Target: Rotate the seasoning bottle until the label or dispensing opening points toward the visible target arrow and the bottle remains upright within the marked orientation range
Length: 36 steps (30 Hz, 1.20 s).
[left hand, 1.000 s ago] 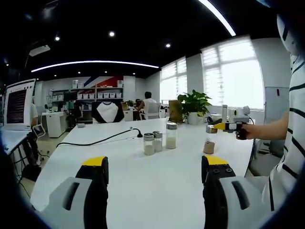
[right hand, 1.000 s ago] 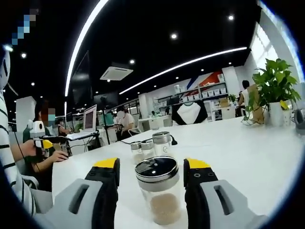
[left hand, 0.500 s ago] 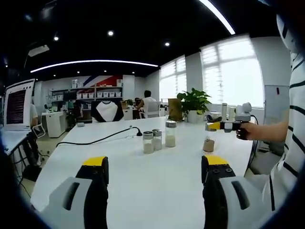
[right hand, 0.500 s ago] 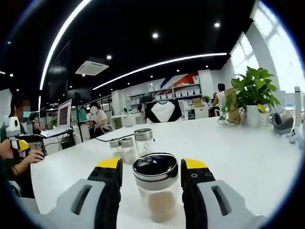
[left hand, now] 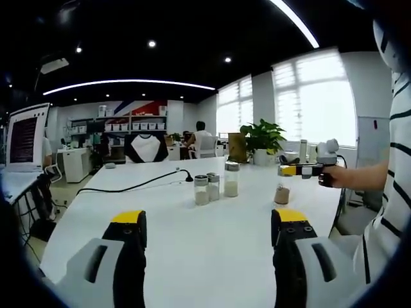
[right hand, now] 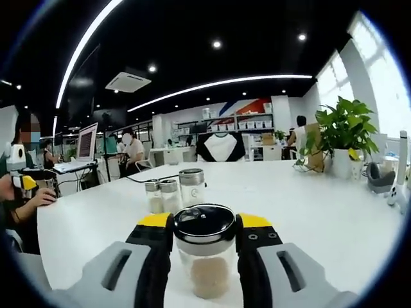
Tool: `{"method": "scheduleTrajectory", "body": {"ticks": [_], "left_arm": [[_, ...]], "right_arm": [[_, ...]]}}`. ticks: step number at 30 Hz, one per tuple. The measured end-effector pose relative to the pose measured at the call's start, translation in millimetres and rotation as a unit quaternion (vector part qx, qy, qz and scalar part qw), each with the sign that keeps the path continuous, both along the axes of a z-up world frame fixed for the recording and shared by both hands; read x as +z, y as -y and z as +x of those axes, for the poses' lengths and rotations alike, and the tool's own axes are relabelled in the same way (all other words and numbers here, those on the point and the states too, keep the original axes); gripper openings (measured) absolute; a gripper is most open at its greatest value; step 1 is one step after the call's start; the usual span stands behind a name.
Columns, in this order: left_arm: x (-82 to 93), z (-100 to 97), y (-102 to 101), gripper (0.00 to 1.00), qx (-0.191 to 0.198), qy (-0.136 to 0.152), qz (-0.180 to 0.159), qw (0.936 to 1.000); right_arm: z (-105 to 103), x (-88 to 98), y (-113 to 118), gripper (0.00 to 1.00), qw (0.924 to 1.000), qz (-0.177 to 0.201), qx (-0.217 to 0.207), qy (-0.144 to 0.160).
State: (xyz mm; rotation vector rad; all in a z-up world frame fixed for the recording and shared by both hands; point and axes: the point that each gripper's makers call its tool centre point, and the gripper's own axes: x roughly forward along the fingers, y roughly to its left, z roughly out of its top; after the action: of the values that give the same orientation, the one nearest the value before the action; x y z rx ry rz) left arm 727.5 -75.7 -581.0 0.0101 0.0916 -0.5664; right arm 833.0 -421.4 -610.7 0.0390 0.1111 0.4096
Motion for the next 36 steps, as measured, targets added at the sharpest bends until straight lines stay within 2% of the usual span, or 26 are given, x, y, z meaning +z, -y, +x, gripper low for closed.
{"method": "scheduleTrajectory", "body": {"ticks": [9,17,27,36], "left_arm": [[0.2,1.0,0.0,0.84,-0.002,-0.001,0.004,1.0000],[0.8,1.3,2.7,0.84,-0.007,-0.001,0.009,0.9999],[-3.1,-1.2,6.7,0.84,-0.012,-0.006,0.016,0.9998],[-2.0,-2.6,6.2,0.83,-0.012,-0.005,0.015,0.9998]], "right_arm": [[-2.6,0.5,-2.3,0.37,0.9985,-0.002,0.054,0.001],[-5.8,0.9,-8.5,0.37,0.9941,-0.002,0.109,0.000],[-6.4,0.9,-11.1,0.37,0.9839,0.008,0.179,0.000],[-9.4,0.0,-14.2,0.37,0.9769,0.012,0.213,-0.007]]}}
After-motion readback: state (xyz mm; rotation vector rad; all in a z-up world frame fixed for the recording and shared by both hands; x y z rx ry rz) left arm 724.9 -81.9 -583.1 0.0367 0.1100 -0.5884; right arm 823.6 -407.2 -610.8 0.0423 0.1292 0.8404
